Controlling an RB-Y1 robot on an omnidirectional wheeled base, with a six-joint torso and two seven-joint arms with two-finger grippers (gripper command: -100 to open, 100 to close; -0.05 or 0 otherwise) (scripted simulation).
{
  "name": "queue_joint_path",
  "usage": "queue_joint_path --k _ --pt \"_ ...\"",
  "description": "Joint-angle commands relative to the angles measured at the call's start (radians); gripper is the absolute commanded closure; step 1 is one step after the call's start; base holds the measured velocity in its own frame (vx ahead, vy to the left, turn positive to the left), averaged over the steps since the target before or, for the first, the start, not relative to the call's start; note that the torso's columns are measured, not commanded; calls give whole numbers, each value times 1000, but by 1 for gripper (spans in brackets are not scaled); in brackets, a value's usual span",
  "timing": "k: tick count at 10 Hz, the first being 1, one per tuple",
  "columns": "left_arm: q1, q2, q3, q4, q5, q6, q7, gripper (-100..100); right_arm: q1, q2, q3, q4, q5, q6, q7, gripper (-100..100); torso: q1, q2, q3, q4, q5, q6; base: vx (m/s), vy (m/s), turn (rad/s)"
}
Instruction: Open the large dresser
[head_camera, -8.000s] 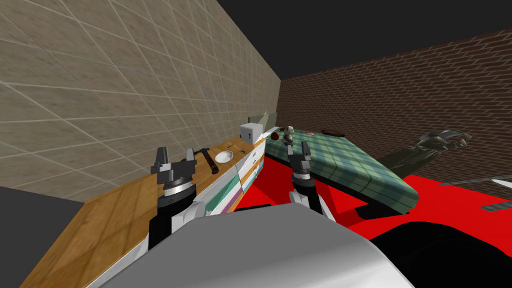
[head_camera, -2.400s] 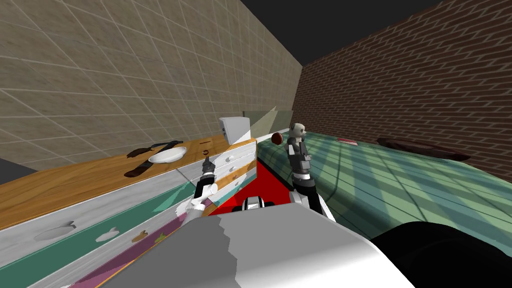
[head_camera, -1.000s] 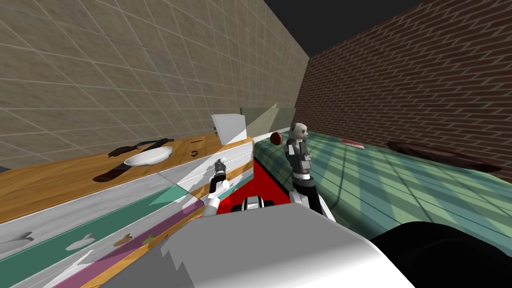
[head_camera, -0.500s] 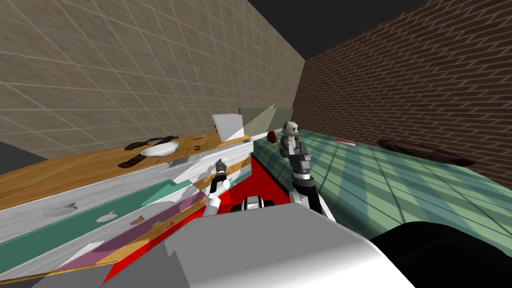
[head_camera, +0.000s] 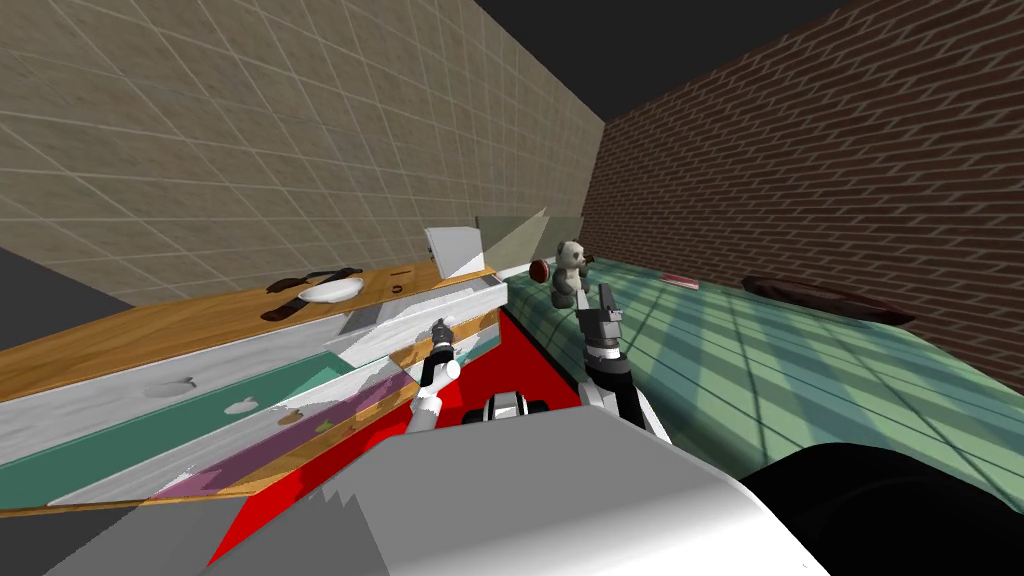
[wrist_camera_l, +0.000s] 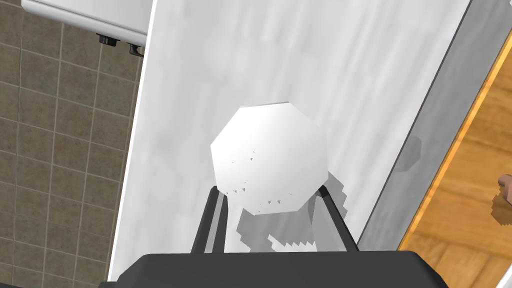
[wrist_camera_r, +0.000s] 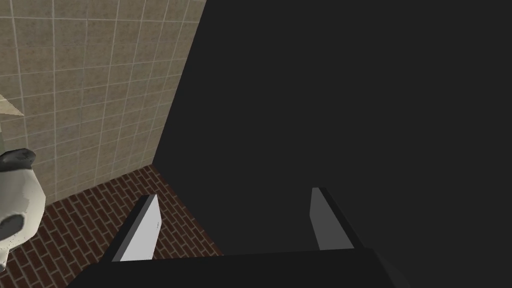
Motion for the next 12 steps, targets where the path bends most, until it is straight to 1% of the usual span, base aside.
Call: queue_joint_path --k 1,3,7,8,10,12 --pt "3 -1 -5 -8 2 -1 -2 100 0 0 0 0 0 0 0 0 -1 3 1 -1 1 0 -150 -74 6" --pt "5 -2 -9 -14 3 -1 -4 100 0 0 0 0 0 0 0 0 -4 4 2 -1 0 0 -148 -88 9" --pt "13 -3 -15 -21 7 1 -7 100 0 0 0 0 0 0 0 0 -1 3 1 -1 0 -1 -133 -59 0" --pt "-16 -3 -2 -33 9 44 -18 -100 0 0 0 0 0 0 0 0 -2 6 3 -2 1 -2 -94 -64 117" --pt "-42 -3 11 -47 12 86 -28 -100 0 0 0 0 0 0 0 0 0 -4 -3 -4 2 0 -18 -27 94" --pt "-67 -3 24 -62 15 129 -39 -100 0 0 0 0 0 0 0 0 -1 1 0 0 0 -1 -6 -21 81"
